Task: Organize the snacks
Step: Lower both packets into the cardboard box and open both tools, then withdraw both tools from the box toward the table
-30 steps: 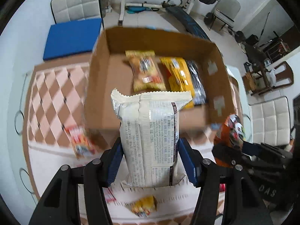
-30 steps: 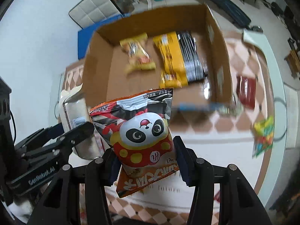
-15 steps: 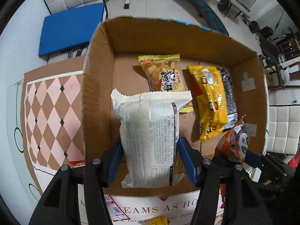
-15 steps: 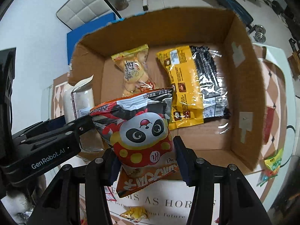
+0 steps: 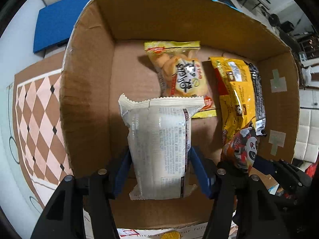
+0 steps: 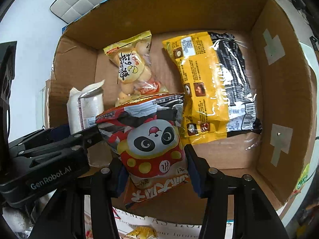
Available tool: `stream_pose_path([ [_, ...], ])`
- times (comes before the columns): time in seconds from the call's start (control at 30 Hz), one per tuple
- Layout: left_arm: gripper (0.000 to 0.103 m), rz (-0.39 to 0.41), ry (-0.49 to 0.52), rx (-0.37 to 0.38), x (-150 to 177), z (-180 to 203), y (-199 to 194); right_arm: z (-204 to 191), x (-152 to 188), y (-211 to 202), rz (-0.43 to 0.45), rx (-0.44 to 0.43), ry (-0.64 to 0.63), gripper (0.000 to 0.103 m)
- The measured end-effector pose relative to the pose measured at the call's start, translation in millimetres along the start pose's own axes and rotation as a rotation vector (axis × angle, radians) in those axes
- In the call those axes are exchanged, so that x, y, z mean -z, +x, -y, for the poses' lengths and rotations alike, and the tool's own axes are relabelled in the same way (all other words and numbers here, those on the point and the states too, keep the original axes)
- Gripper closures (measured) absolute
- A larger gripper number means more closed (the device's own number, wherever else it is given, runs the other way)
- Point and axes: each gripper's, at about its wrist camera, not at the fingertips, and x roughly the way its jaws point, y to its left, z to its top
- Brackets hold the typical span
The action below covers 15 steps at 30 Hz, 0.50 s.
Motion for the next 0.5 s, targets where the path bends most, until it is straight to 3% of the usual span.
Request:
stream_pose_path([
  [0.1,0.044,-0.017,-0.023,0.005,-2.6,-3.0,0.7,-0.1,-2.4,4.0,-0.019,0.015,0.011,0.037],
  [0.13,0.044,-0.016,-0.024,0.002,-2.4,-3.4,0.7,0.6,-2.6,5.6,-0.039,0.023,0.019,0.020],
  [0.17,0.037,-0.008,-0.019,-0.005,-2.1,-3.1,0.0,1.3,-4.0,8.1,-0.047,0.026,0.022,0.010],
  [0.2,0.025,0.001,-0.016,-0.007,-1.9,-3.1,-2.3,1.4,-4.1,7.4,-0.042,0.028,0.021,0.010],
  [0.23,0.021,0.009,-0.017,-0.004,-1.4,-3.3,-4.7,1.2,-3.9,5.3,-0.032,0.036,0.015,0.010],
  [0.5,0.016,0.084,-0.010,0.022,1.8,-2.0,-37.3,4.3,3.5,-21.5,0.053,0.091,0.009,0.006],
])
